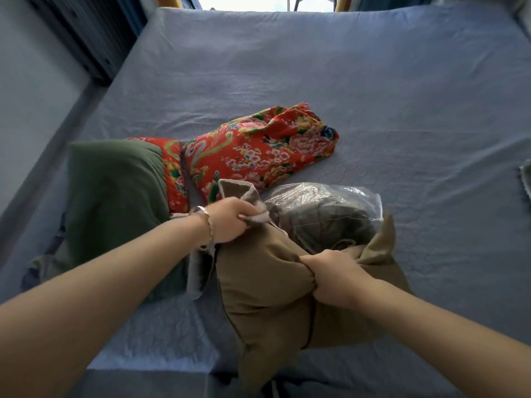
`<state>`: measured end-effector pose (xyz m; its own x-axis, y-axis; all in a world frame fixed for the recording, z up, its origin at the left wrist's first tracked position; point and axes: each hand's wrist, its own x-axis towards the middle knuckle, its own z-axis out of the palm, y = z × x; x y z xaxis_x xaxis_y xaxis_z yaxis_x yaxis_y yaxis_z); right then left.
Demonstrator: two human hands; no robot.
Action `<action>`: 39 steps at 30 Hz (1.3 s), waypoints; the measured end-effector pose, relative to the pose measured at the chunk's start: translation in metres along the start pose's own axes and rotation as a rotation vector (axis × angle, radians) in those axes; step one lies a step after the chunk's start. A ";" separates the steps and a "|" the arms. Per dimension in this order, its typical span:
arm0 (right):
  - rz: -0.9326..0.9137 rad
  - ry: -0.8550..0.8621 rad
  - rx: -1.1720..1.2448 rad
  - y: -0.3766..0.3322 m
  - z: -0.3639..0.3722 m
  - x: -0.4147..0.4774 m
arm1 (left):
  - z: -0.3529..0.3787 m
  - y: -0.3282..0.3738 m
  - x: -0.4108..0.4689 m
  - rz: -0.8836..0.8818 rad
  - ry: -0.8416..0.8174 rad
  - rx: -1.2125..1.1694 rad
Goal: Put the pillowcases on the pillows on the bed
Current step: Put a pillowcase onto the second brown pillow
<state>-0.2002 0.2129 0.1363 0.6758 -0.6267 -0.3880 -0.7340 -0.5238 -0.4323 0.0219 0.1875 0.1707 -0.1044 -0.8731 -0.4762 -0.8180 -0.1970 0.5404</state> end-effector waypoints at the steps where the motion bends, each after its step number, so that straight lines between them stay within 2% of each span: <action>1: 0.011 0.017 0.013 0.003 0.002 -0.001 | 0.008 0.005 -0.005 0.100 -0.038 0.194; 2: 0.029 0.038 0.036 0.005 0.004 -0.001 | 0.014 0.009 -0.013 0.206 -0.024 0.335; 3: 0.055 0.069 0.072 0.009 0.006 -0.002 | 0.019 0.010 -0.017 0.279 0.034 0.365; 7: 0.208 0.274 0.334 0.024 0.011 -0.007 | 0.031 0.006 -0.033 0.508 0.278 0.340; 9: 0.295 0.430 0.439 0.032 0.011 -0.007 | 0.036 -0.010 -0.032 0.482 0.514 0.437; 12: 0.385 0.625 0.619 0.037 0.001 -0.006 | 0.038 -0.026 -0.031 0.224 0.688 0.480; 15: 0.437 0.714 0.735 0.038 -0.013 -0.005 | 0.043 -0.028 -0.027 -0.243 0.557 0.316; 16: 0.461 0.735 0.748 0.040 -0.016 -0.004 | 0.046 -0.027 -0.025 -0.368 0.487 0.152; 17: 0.487 0.751 0.751 0.043 -0.019 -0.003 | 0.049 -0.025 -0.025 -0.420 0.392 -0.041; 19: 0.544 0.762 0.730 0.049 -0.021 -0.003 | 0.052 -0.015 -0.026 -0.314 0.289 -0.276; 20: 0.564 0.758 0.708 0.052 -0.019 -0.002 | 0.051 -0.006 -0.029 -0.213 0.328 -0.297; 23: 0.585 0.714 0.599 0.055 -0.010 -0.003 | 0.039 0.033 -0.050 0.113 0.599 -0.404; 25: 0.553 0.641 0.493 0.049 -0.001 -0.005 | 0.035 0.056 -0.055 0.194 0.598 -0.528; 27: 0.484 0.552 0.376 0.039 0.008 -0.007 | 0.035 0.063 -0.044 0.002 0.434 -0.449; 29: 0.413 0.460 0.278 0.028 0.012 -0.009 | 0.032 0.060 -0.024 -0.318 0.186 -0.202; 30: 0.381 0.416 0.231 0.025 0.013 -0.009 | 0.029 0.059 -0.015 -0.382 0.099 -0.105; 31: 0.348 0.374 0.185 0.021 0.014 -0.009 | 0.028 0.058 -0.007 -0.384 0.069 -0.046; 34: 0.274 0.300 0.092 0.016 0.017 -0.012 | 0.031 0.053 0.013 -0.375 0.142 0.014; 39: 0.218 0.292 0.037 0.019 0.018 -0.018 | 0.033 0.051 0.019 -0.406 0.134 -0.209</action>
<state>-0.2252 0.2246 0.1207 0.4517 -0.8625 -0.2280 -0.8522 -0.3415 -0.3965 -0.0404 0.1753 0.1665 0.2856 -0.7540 -0.5916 -0.6447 -0.6079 0.4635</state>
